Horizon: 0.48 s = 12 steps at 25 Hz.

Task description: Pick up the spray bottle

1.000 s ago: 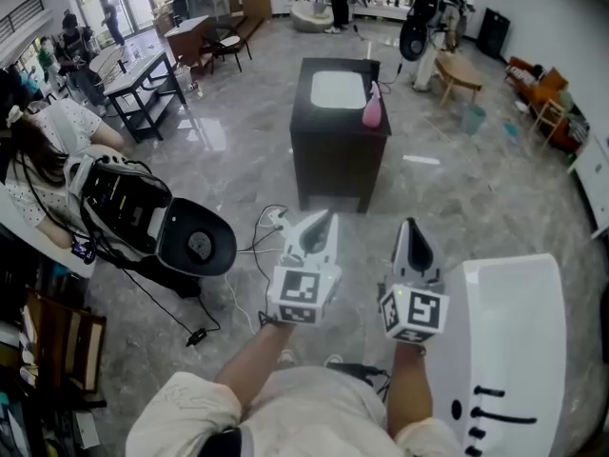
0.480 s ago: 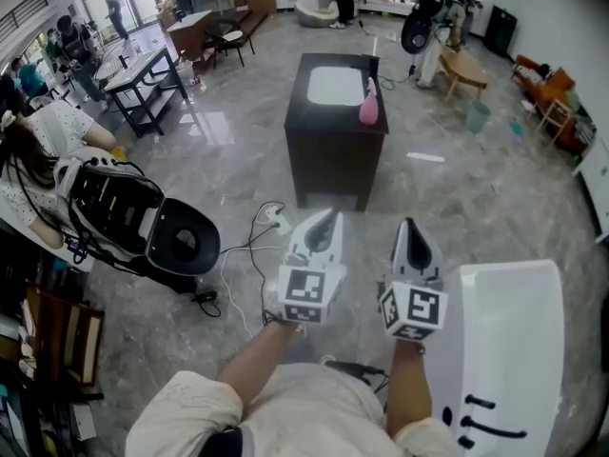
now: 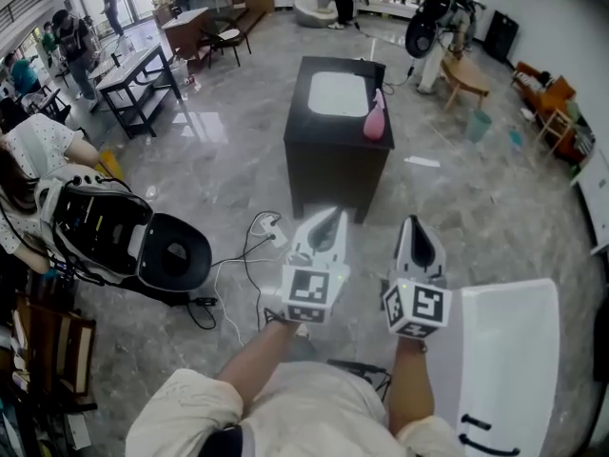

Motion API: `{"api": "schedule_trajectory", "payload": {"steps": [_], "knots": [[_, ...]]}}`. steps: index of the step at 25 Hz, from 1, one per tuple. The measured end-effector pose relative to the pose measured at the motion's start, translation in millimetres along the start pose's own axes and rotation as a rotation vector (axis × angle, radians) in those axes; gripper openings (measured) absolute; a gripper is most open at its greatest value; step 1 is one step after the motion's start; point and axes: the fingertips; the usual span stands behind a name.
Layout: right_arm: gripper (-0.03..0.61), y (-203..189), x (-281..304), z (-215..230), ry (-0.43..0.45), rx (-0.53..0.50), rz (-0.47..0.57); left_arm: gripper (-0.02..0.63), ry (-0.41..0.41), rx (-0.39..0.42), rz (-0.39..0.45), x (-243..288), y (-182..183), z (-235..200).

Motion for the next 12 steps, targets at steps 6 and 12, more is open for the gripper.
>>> {"api": "schedule_trajectory", "payload": {"steps": [6, 12], "knots": [[0.005, 11.9, 70.9, -14.8, 0.004, -0.014, -0.002, 0.002, 0.005, -0.012, 0.008, 46.4, 12.6, -54.8], [0.005, 14.9, 127.7, -28.8, 0.006, -0.016, -0.011, 0.002, 0.008, -0.035, 0.015, 80.5, 18.6, -104.2]]}}
Point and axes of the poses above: the fingertips, and each gripper's own axes: x forward along the fingers, z to its right, y out of its top, and after that the axes turned 5 degrees about -z, right-handed
